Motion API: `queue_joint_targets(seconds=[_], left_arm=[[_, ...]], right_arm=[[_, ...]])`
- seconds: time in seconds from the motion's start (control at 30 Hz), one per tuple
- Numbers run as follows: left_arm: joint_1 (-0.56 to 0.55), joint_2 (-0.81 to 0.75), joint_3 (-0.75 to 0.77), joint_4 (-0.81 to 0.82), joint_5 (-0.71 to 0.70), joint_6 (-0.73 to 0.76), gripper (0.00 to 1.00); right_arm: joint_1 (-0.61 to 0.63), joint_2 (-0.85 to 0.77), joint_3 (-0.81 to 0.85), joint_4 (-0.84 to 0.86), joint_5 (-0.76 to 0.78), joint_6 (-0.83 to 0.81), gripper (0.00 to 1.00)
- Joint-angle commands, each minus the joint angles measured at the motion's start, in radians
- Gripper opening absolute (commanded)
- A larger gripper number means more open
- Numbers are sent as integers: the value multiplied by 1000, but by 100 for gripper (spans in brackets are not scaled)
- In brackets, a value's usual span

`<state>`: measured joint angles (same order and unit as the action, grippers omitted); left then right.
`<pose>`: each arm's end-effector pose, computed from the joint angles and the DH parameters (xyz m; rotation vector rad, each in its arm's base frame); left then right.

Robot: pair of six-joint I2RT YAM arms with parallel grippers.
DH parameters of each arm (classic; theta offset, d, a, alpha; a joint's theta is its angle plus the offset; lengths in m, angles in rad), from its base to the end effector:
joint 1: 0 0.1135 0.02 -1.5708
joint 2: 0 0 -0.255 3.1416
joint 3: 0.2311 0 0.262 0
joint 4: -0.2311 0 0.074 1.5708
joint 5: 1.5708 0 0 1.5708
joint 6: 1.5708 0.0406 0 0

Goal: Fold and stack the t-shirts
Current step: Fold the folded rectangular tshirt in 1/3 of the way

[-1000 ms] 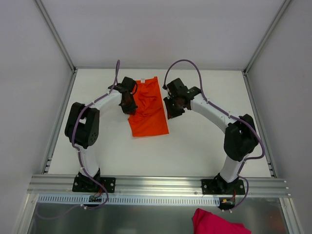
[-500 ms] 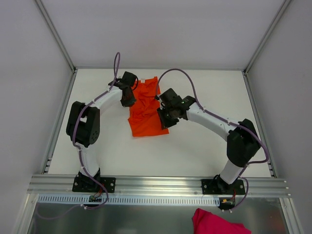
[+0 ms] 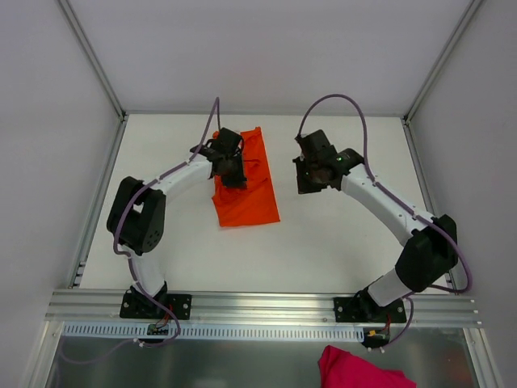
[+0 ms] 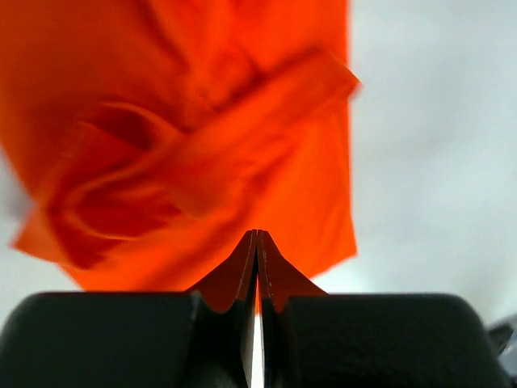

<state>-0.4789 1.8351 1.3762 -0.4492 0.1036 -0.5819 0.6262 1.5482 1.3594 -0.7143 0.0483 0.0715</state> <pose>0.3639 -0.1937 0.2103 -0.0863 2.5628 -0.5609 0.2823 0.2017 0.2896 -0.6611 2.3984 0.2385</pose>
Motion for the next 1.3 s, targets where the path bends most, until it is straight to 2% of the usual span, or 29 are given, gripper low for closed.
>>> queue_joint_targets(seconds=[0.0,0.17,0.33,0.6,0.97,1.17,1.27], left_arm=[[-90,33,43,-2,77,43,0],[-118,113,80,-31,74,24,0],[-119,139,84,-69,-1,31,0],[-115,147,92,-97,-162,10,0],[3,233,237,-166,-194,-6,0],[37,279,277,-186,-214,-12,0],[37,302,322,-197,-234,-30,0]], right_arm=[[-39,-48,90,-95,87,22,1],[-71,-62,141,-125,97,10,1],[-82,-85,147,-146,107,-4,1],[-82,-135,32,-116,70,-2,1],[-60,-240,-121,-106,15,50,1],[-54,-292,-93,-131,12,-1,1],[-54,-290,-59,-134,-77,-56,1]])
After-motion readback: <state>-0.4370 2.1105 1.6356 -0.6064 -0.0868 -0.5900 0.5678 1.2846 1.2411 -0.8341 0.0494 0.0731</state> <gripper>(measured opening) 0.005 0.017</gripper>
